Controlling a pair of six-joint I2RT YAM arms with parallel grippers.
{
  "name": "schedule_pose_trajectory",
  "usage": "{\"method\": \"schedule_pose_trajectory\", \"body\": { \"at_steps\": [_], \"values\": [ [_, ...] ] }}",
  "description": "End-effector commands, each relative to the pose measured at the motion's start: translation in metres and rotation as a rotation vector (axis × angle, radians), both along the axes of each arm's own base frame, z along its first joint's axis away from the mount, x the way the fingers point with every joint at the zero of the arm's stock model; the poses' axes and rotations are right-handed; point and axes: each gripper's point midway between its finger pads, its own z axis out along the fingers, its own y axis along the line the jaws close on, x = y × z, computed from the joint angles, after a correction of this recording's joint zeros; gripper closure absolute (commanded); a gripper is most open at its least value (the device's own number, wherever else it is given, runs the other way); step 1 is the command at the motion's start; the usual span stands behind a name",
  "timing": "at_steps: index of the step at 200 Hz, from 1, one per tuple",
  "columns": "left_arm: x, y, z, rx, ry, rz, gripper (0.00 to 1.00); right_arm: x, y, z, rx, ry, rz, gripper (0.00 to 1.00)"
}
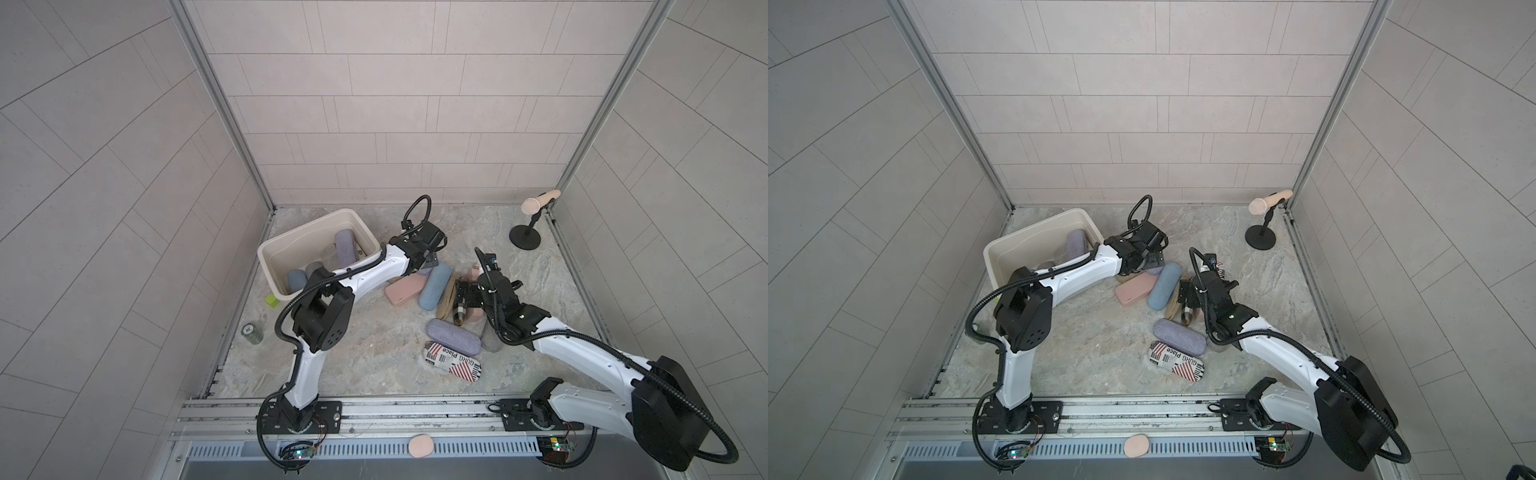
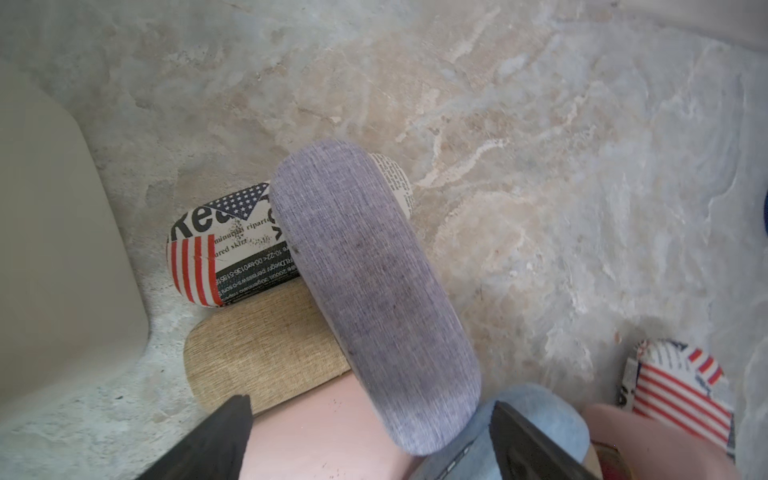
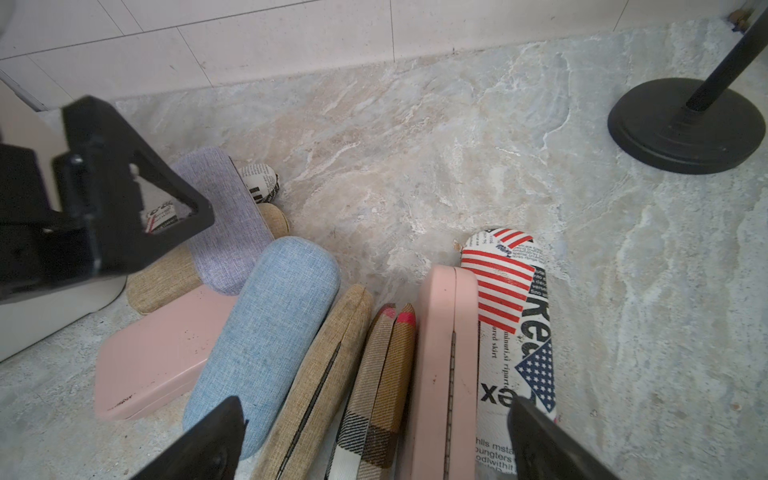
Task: Put the glasses cases into the storage boxes
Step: Pick up the glasses case.
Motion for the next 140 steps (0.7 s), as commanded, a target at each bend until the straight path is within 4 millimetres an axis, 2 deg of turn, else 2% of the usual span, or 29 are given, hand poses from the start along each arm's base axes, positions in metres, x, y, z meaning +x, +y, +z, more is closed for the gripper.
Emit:
{"method": "schedule_pose_trajectory", "body": {
  "at_steps": [1, 27, 49, 83, 140],
  "values": [
    [0.021, 0.006, 0.023, -0.099, -0.09, 0.213, 0.0, -0.003, -0.002, 0.008, 0.018, -0.021, 0.001, 0.0],
    [0.027, 0.016, 0.017, -0.065, -0.036, 0.322, 0.0, -0.004, -0.002, 0.012, 0.025, -0.032, 0.003, 0.0],
    [0.033, 0.008, 0.008, -0.076, 0.005, 0.332, 0.0, -0.005, -0.002, 0.015, 0.03, -0.04, 0.007, 0.0],
    [0.037, 0.015, -0.009, -0.109, 0.06, 0.4, 0.04, -0.006, -0.002, 0.017, 0.036, -0.045, 0.012, 0.0],
    [0.047, 0.015, -0.036, -0.077, 0.117, 0.412, 0.06, -0.006, -0.001, 0.016, 0.043, -0.042, 0.014, 0.0]
  ]
}}
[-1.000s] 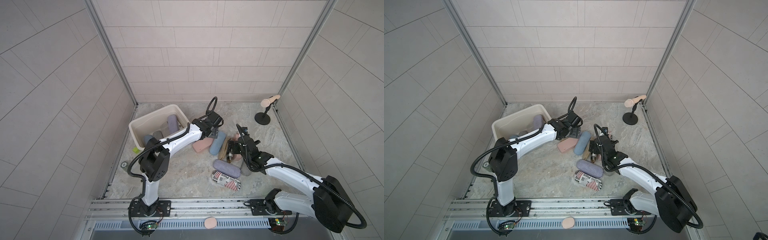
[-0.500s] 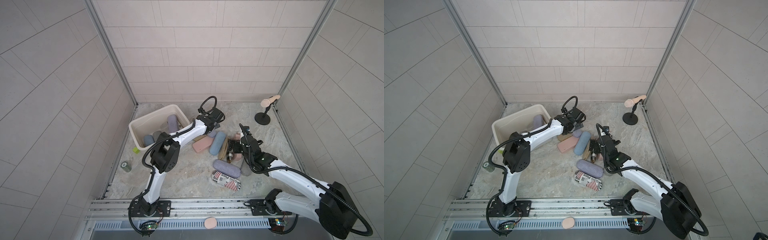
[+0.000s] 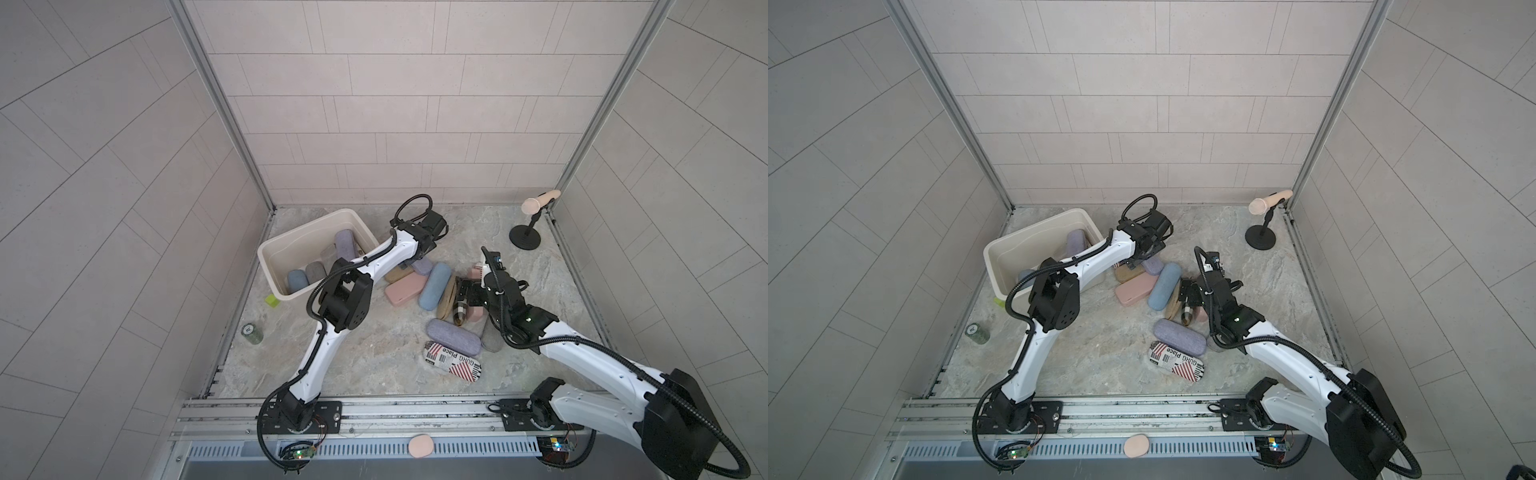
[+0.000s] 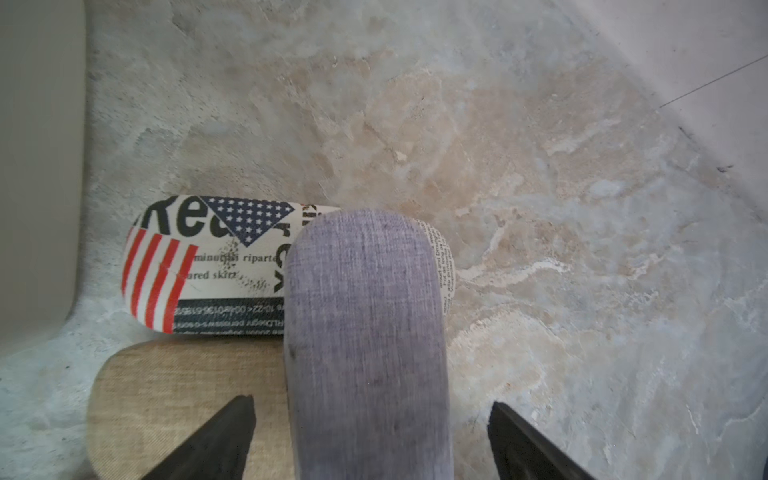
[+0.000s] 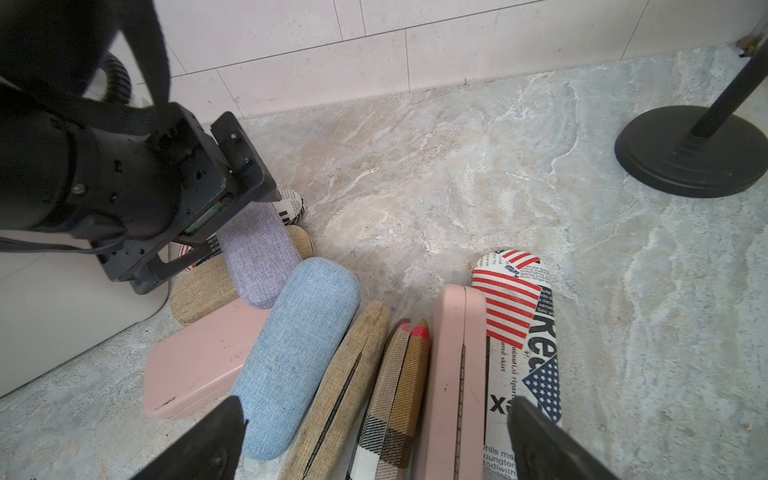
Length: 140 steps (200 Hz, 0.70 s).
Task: Put the glasses cases into the storage boxes
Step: Pick up the glasses case.
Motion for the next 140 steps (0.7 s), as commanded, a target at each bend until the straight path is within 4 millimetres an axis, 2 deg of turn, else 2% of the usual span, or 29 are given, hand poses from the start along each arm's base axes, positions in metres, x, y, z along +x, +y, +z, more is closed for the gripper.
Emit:
{"method": "schedule_pose_trajectory", "body": {
  "at_steps": [1, 32, 64, 98, 140],
  "values": [
    [-0.003, 0.011, -0.005, 0.029, 0.035, 0.041, 0.07, -0.003, -0.003, -0.003, 0.002, 0.004, -0.007, 0.0],
    [-0.004, 0.015, -0.026, 0.012, 0.103, 0.033, 0.15, -0.002, -0.003, -0.002, 0.004, 0.002, -0.007, 0.0],
    [-0.009, 0.018, -0.036, -0.011, 0.142, 0.009, 0.3, -0.003, -0.003, -0.001, 0.008, -0.001, -0.006, 0.0],
    [-0.009, 0.022, -0.019, -0.006, 0.099, -0.033, 0.42, -0.004, -0.003, -0.001, 0.01, -0.004, -0.006, 0.01],
    [-0.005, 0.012, 0.026, -0.021, 0.017, -0.158, 0.46, -0.004, 0.0, 0.0, 0.014, -0.009, 0.006, 0.02]
  ]
}}
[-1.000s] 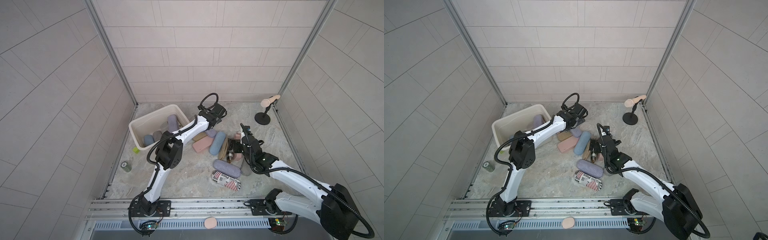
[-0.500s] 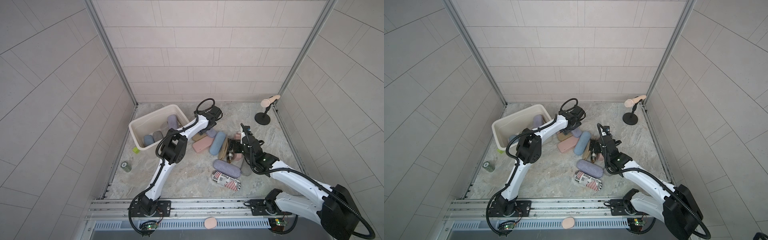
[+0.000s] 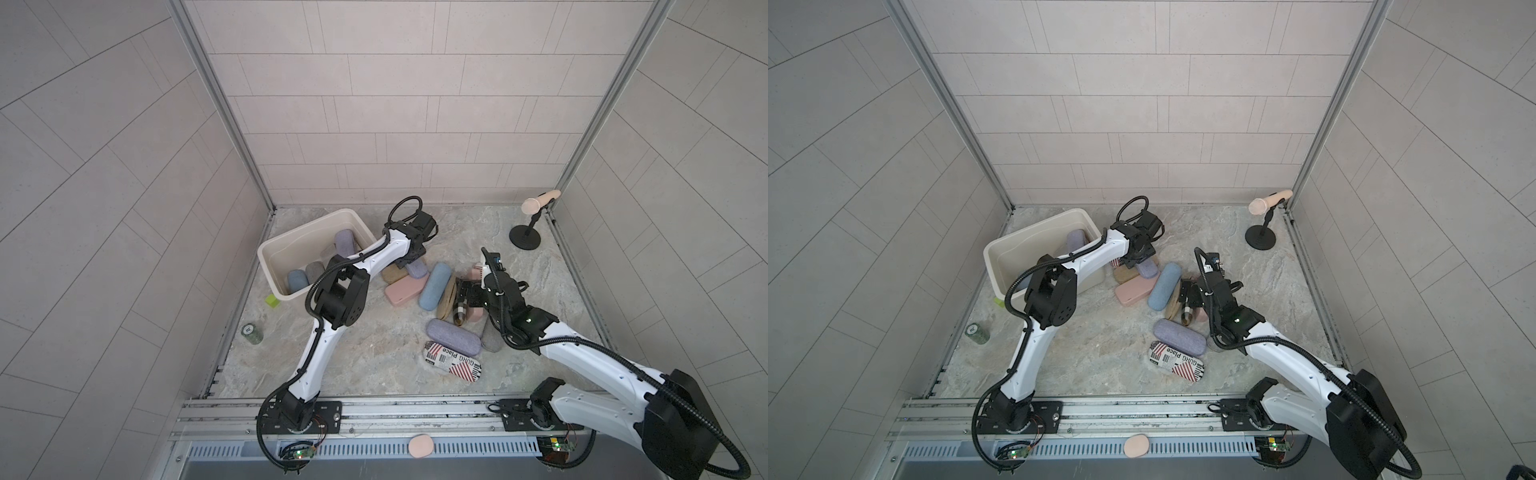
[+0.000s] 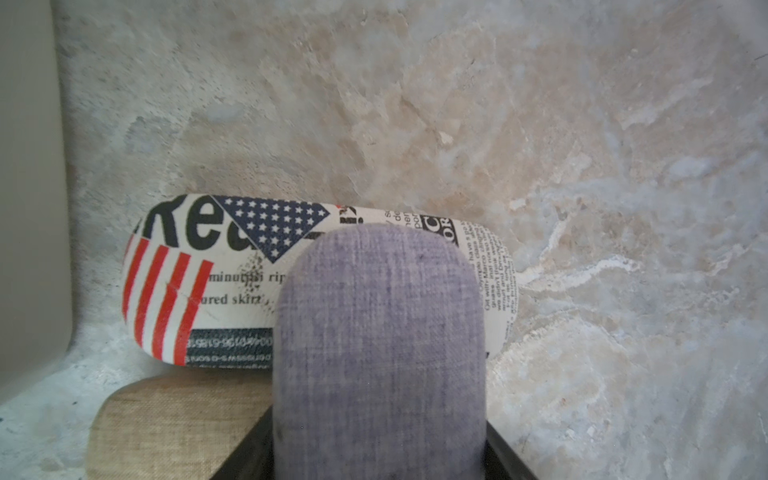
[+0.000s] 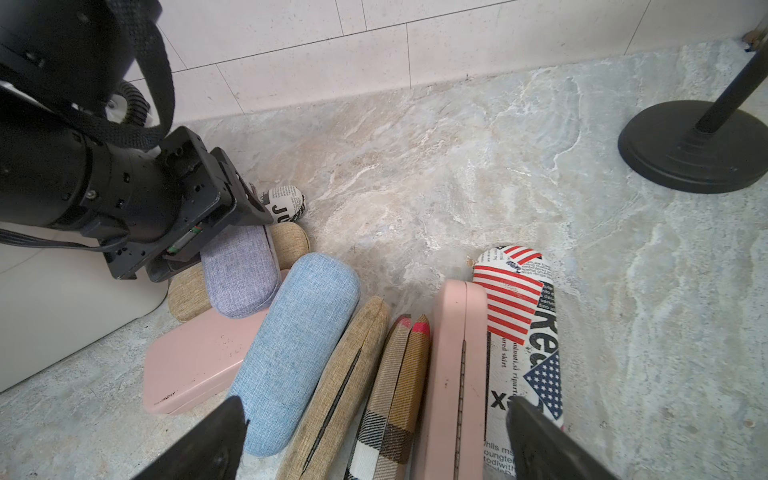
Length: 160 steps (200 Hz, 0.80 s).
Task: Put the glasses cases into the storage boxes
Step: Pick up the glasses case.
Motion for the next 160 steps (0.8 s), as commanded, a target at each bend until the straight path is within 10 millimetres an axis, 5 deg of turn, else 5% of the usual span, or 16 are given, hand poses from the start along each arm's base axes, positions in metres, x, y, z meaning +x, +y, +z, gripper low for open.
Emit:
{"method": "schedule_pose_trajectory", "body": {
  "at_steps": [1, 49, 113, 160],
  "values": [
    [0.0, -0.004, 0.045, -0.013, -0.07, -0.094, 0.46, -0.002, 0.0, 0.003, 0.012, -0.013, 0.002, 0.02],
    [-0.002, -0.016, 0.097, -0.007, -0.175, -0.242, 0.49, -0.002, 0.006, 0.002, 0.0, -0.018, 0.023, 0.03],
    [-0.032, -0.021, 0.16, 0.019, -0.253, -0.455, 0.5, -0.003, 0.017, 0.003, -0.001, -0.037, 0.063, 0.03],
    [-0.053, 0.011, 0.205, 0.133, -0.346, -0.525, 0.51, -0.01, 0.056, 0.005, -0.011, -0.048, 0.223, 0.03]
  ]
}}
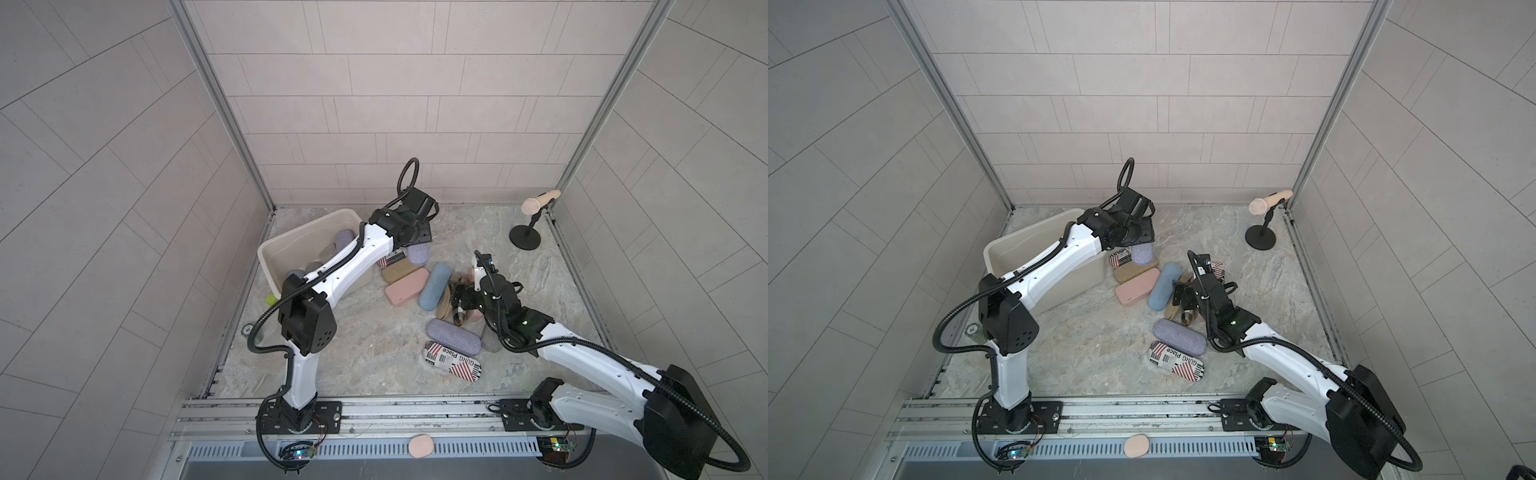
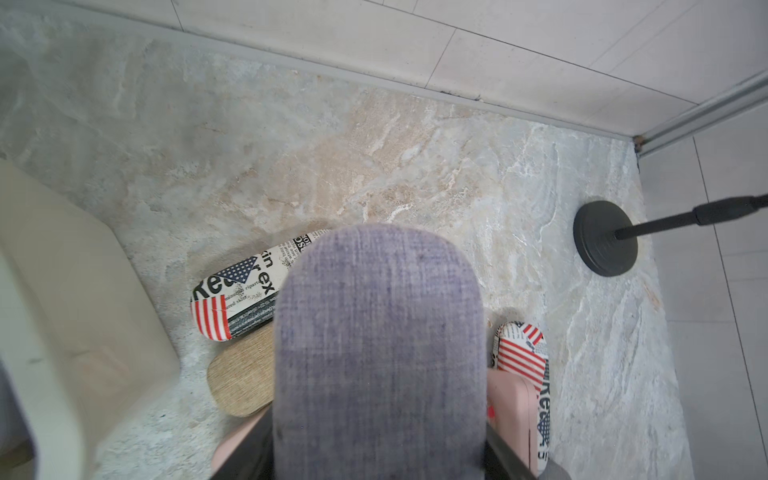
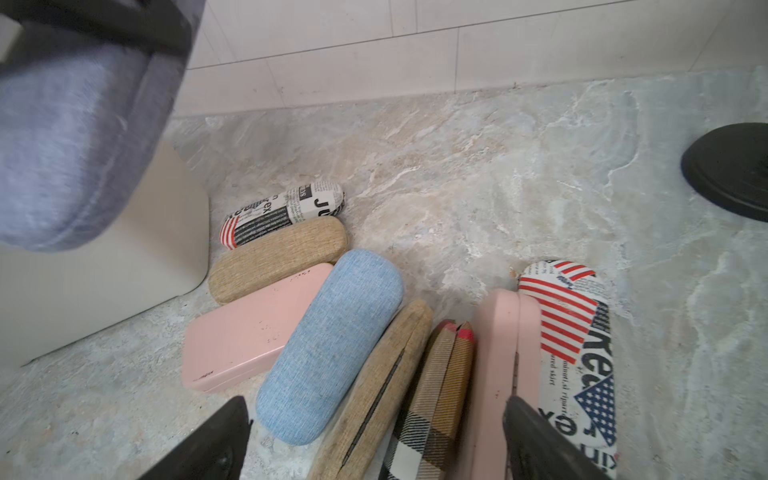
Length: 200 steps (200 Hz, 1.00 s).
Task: Put the glasses cases into the storage boxes
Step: Pick up the glasses case, then place the glasses case in the storage box.
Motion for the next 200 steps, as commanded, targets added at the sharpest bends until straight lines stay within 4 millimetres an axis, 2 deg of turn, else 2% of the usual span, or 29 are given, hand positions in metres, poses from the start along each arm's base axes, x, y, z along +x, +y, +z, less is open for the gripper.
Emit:
{"method": "schedule_pose_trajectory", "body": {
  "at_steps": [1, 31, 65, 90, 138, 159, 175, 200],
  "values": [
    [-0.015, 0.024, 0.032, 0.092, -0.089, -0.036, 0.51, -0.005, 0.023, 0.004, -0.007, -0.021, 0.096, 0.04],
    [-0.029, 0.057, 0.057, 0.133, -0.155, -0.011, 0.51, -0.009, 0.042, -0.004, -0.049, -0.002, 0.17, 0.04],
    [-0.041, 0.087, 0.073, 0.166, -0.163, 0.015, 0.5, -0.009, 0.042, -0.012, -0.064, 0.017, 0.168, 0.04],
    [-0.042, 0.107, 0.074, 0.143, -0.141, 0.041, 0.5, -0.01, 0.042, -0.011, -0.063, 0.013, 0.168, 0.04],
    [-0.024, 0.157, 0.07, 0.087, -0.095, 0.156, 0.5, -0.009, 0.043, -0.01, -0.058, 0.014, 0.166, 0.04],
    [-0.012, 0.173, 0.066, 0.063, -0.083, 0.197, 0.51, -0.009, 0.042, -0.008, -0.057, 0.007, 0.163, 0.04],
    [-0.001, 0.184, 0.056, 0.032, -0.061, 0.236, 0.51, -0.009, 0.041, -0.006, -0.054, 0.002, 0.16, 0.04],
    [0.014, 0.203, 0.025, -0.025, -0.018, 0.335, 0.51, -0.009, 0.04, -0.007, -0.062, 0.003, 0.153, 0.04]
  ]
}}
